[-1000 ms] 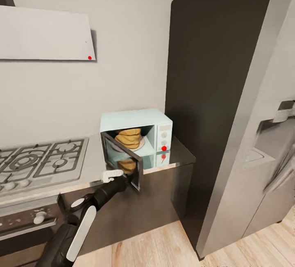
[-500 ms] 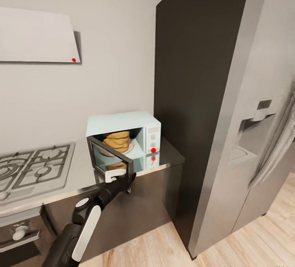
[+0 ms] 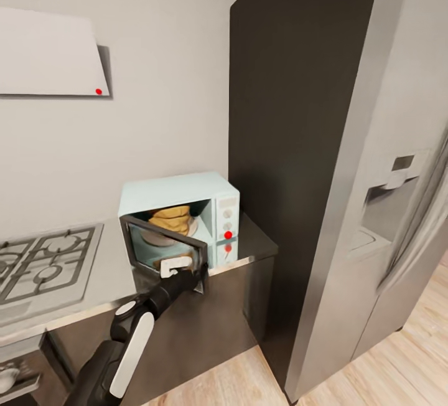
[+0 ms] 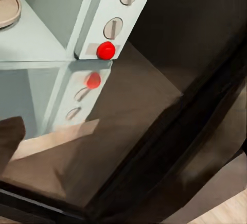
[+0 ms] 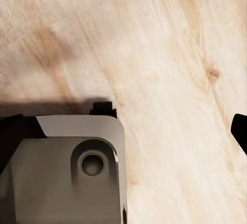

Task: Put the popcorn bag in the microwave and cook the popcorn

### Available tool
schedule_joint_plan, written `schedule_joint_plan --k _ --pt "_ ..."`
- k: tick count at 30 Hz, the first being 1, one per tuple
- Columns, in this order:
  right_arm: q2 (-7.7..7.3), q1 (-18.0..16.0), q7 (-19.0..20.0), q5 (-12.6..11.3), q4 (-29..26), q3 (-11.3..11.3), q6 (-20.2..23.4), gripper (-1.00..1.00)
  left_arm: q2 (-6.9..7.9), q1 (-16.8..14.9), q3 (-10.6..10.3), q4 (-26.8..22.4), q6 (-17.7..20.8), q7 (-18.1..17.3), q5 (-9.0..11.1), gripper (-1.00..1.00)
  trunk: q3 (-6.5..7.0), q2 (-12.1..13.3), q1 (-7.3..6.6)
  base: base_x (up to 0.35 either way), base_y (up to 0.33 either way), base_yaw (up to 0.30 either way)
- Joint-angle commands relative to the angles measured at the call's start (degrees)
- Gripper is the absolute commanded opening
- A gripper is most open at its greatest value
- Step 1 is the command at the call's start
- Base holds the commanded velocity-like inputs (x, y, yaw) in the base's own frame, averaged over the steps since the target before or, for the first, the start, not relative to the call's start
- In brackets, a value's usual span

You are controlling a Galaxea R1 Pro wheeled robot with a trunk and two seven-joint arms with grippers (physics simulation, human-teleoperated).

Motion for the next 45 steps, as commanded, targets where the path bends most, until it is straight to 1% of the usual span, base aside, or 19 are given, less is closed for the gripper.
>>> schedule_joint_plan --k 1,34,38,41,45 --pt "-0.03 -0.1 0.1 0.6 0.1 -0.5 0.0 1.00 -0.03 0.0 0.1 0.0 0.3 0.0 0.2 1.00 -0.08 -0.1 0.04 0.307 0.000 0.000" --pt "0.06 -0.1 0.1 0.6 0.1 -0.4 0.1 1.00 -0.12 0.0 0.1 0.1 0.3 0.1 0.2 1.00 -0.08 -0.1 0.04 0.316 0.000 0.000" --pt "0.06 -0.1 0.1 0.6 0.1 -0.5 0.0 1.00 -0.23 0.0 0.1 -0.1 0.5 0.0 0.2 1.00 -0.08 -0.1 0.04 0.042 0.002 0.000" --pt "-0.02 -0.1 0.1 0.6 0.1 -0.5 0.0 1.00 -1.58 0.0 0.1 -0.1 1.1 0.0 0.3 1.00 -0.08 -0.1 0.04 -0.211 0.096 0.000" --pt "-0.11 -0.1 0.1 0.6 0.1 -0.5 0.0 1.00 -1.78 0.0 0.1 -0.1 1.1 0.0 0.3 1.00 -0.08 -0.1 0.04 -0.298 0.129 0.000"
